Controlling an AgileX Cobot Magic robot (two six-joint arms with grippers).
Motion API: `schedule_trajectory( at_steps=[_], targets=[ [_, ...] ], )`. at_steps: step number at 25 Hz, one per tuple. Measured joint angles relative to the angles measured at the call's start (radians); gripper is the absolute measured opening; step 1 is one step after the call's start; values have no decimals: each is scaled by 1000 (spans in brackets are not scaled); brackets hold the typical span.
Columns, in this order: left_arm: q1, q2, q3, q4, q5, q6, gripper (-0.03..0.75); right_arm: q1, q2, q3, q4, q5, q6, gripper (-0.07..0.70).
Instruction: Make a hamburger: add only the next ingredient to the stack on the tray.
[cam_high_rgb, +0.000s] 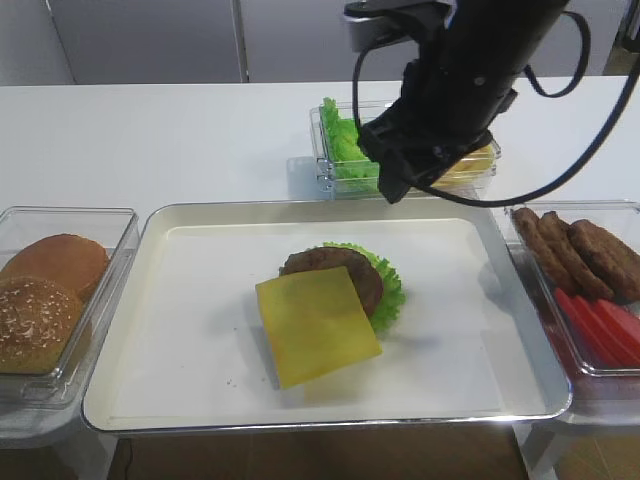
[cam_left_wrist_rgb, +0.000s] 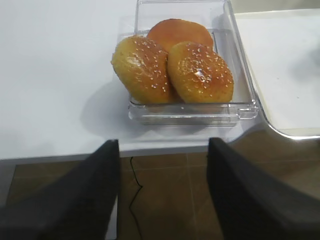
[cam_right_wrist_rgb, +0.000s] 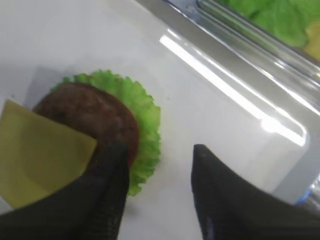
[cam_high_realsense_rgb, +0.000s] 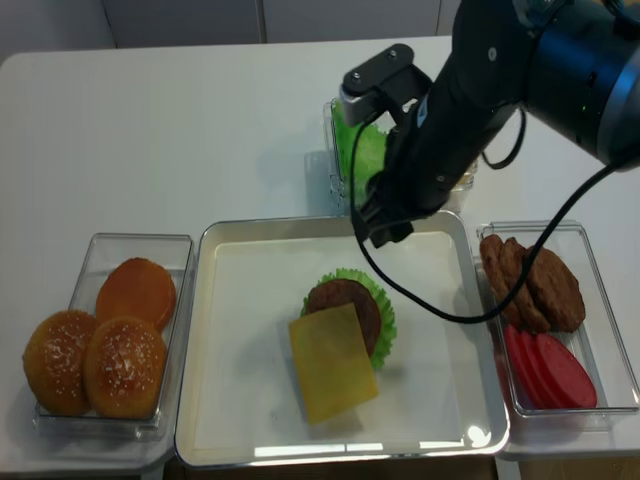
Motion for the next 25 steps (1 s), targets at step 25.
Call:
schedule_trajectory(
  at_steps=[25],
  targets=[
    [0, 0, 0, 0, 0, 0, 411, -352, -716, 499, -10, 78, 160, 345]
  ],
)
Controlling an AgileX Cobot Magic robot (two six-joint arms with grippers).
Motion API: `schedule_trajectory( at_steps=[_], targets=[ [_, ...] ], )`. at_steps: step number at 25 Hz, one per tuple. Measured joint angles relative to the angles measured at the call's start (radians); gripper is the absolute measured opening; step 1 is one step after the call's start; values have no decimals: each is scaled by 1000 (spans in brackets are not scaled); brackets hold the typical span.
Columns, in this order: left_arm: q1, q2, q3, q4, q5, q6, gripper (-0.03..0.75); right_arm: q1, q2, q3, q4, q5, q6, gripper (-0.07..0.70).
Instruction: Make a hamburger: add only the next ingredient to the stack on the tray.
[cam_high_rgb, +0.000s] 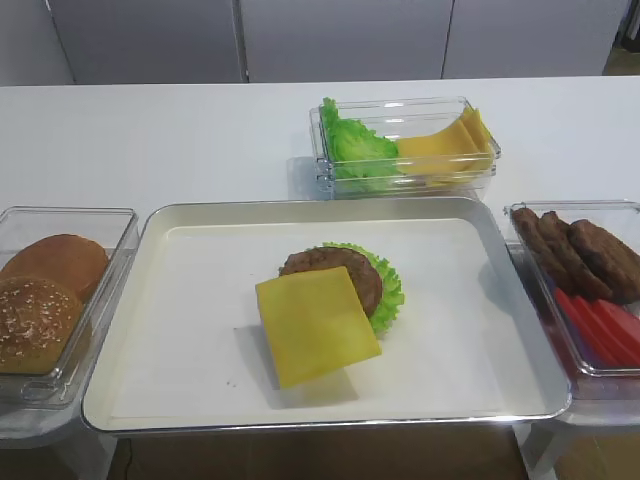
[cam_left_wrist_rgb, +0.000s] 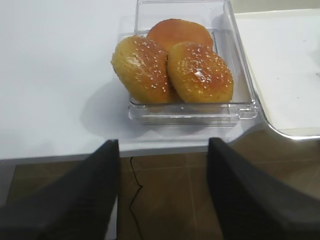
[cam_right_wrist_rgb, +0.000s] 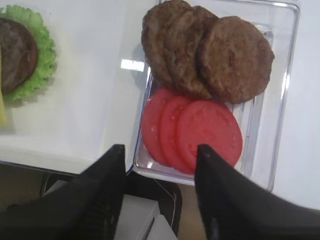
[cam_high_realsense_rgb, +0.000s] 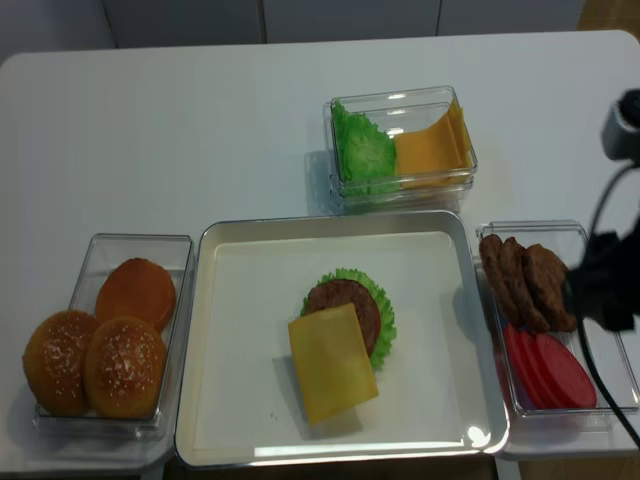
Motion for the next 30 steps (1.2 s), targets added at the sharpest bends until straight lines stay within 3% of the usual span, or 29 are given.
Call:
schedule_trajectory(
  at_steps=[9, 19, 23, 30],
  targets=[
    [0, 0, 0, 0, 0, 0, 411, 0, -380, 174, -9, 47, 11, 345],
    [0, 0, 0, 0, 0, 0, 411, 0, -749, 252, -9, 117, 11, 368],
    [0, 0, 0, 0, 0, 0, 411, 0, -870, 282, -9, 127, 11, 433],
    [0, 0, 0, 0, 0, 0, 411, 0, -993, 346, -22, 94, 22, 451]
  ],
)
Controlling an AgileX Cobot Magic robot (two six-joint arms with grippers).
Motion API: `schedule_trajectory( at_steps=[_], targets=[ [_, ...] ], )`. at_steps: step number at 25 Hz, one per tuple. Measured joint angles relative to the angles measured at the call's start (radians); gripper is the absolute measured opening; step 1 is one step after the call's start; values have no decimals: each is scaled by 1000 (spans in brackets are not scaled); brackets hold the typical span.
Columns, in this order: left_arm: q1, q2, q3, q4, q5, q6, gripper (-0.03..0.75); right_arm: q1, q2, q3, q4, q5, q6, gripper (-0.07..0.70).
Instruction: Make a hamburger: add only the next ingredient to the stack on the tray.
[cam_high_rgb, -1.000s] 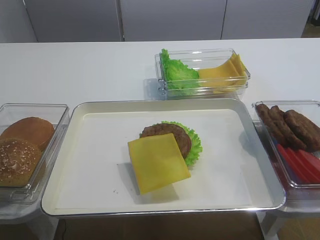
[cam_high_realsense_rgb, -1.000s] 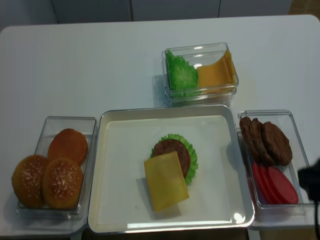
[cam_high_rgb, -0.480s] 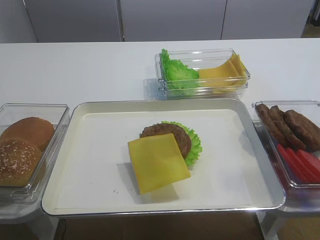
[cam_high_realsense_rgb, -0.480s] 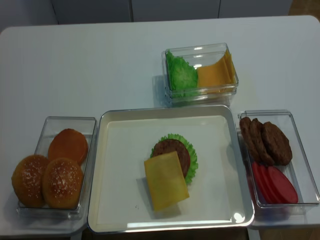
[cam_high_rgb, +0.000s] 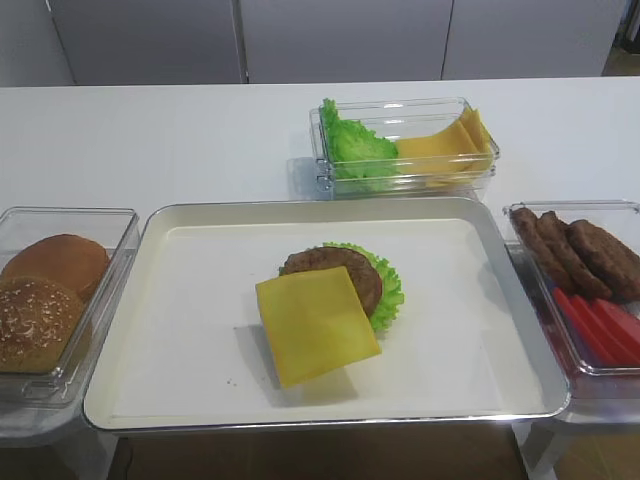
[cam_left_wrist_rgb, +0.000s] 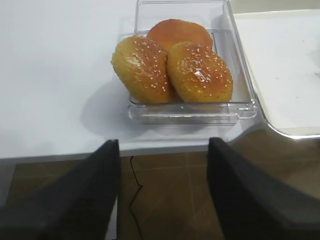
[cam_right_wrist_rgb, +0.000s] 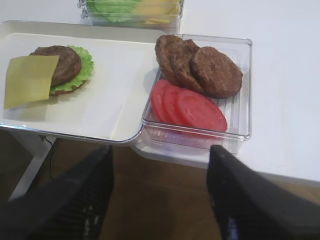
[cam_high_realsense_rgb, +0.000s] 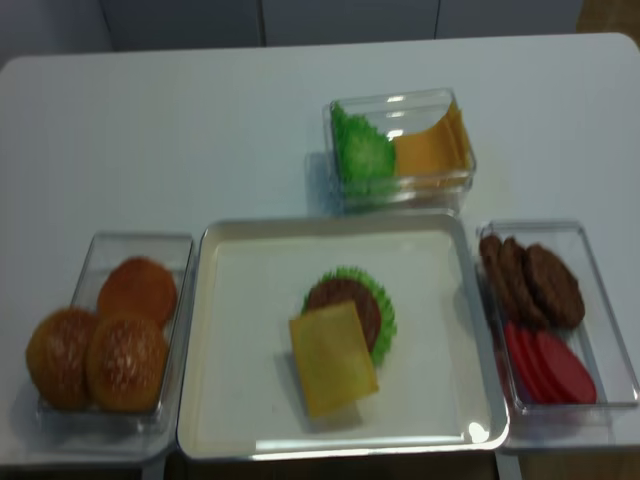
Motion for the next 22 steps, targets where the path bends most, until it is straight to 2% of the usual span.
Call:
schedule_trajectory(
  at_steps=[6, 8, 17, 22],
  targets=[
    [0, 0, 0, 0, 0, 0, 411, 0, -1, 57, -50, -104, 4, 451],
    [0, 0, 0, 0, 0, 0, 411, 0, -1, 74, -71, -121, 9, 451],
    [0, 0, 0, 0, 0, 0, 411, 0, -1, 78, -91, -126, 32, 451],
    [0, 0, 0, 0, 0, 0, 411, 0, -1, 88, -91, -110, 34, 451]
  ],
)
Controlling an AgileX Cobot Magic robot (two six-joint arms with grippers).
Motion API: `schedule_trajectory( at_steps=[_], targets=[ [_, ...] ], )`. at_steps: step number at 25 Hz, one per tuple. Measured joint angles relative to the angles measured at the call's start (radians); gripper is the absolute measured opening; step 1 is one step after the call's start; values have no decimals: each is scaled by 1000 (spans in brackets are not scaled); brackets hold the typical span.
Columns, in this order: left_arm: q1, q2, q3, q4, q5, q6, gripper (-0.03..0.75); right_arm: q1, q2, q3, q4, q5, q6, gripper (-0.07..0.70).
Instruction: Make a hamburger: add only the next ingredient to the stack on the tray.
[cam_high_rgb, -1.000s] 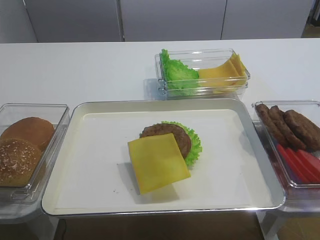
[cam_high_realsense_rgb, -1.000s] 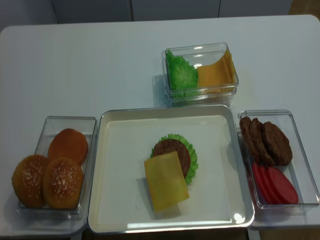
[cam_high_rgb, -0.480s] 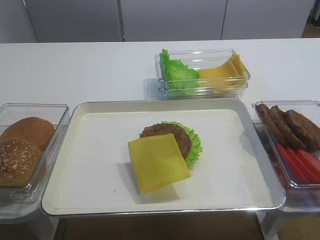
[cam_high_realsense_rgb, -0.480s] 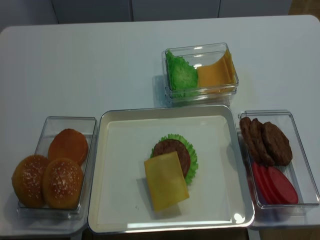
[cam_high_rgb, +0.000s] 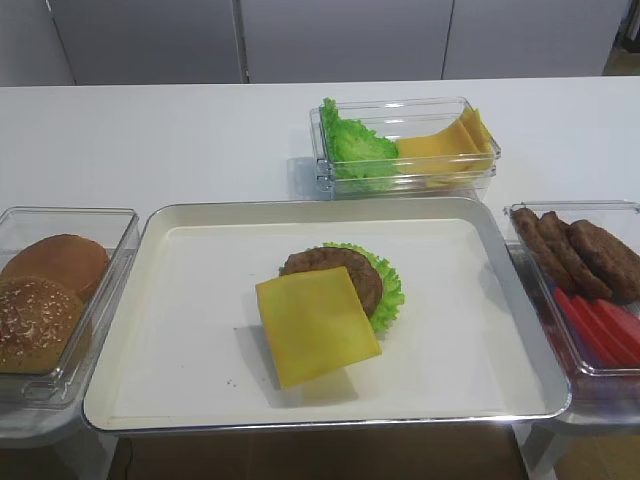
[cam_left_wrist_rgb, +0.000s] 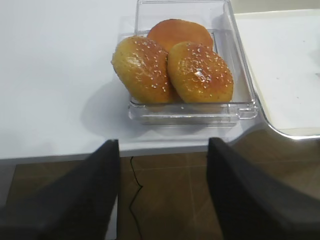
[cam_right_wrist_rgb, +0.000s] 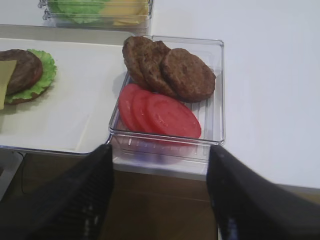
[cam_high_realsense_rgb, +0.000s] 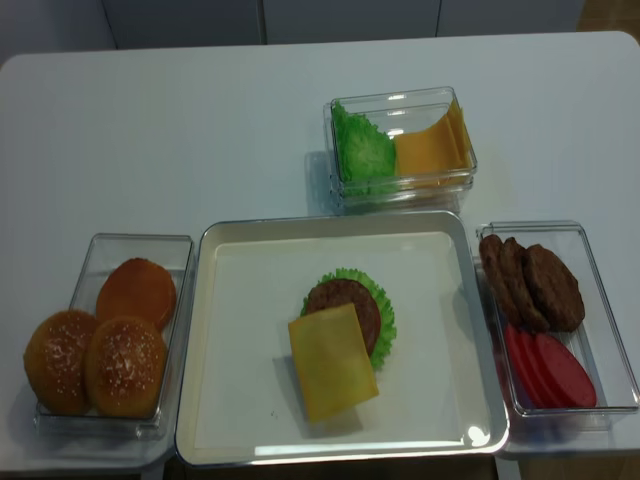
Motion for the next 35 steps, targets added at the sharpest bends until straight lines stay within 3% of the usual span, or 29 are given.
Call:
schedule_trajectory(
  at_steps=[16, 21, 26, 35],
  targets=[
    [0, 0, 0, 0, 0, 0, 411, 0, 0, 16, 18, 12, 0, 448],
    [0, 0, 0, 0, 0, 0, 411, -5, 0, 16, 18, 12, 14, 415],
    [0, 0, 0, 0, 0, 0, 411, -86, 0, 16, 19, 12, 14, 374],
    [0, 0, 0, 0, 0, 0, 411, -91, 0, 16, 19, 14, 14, 316]
  ],
)
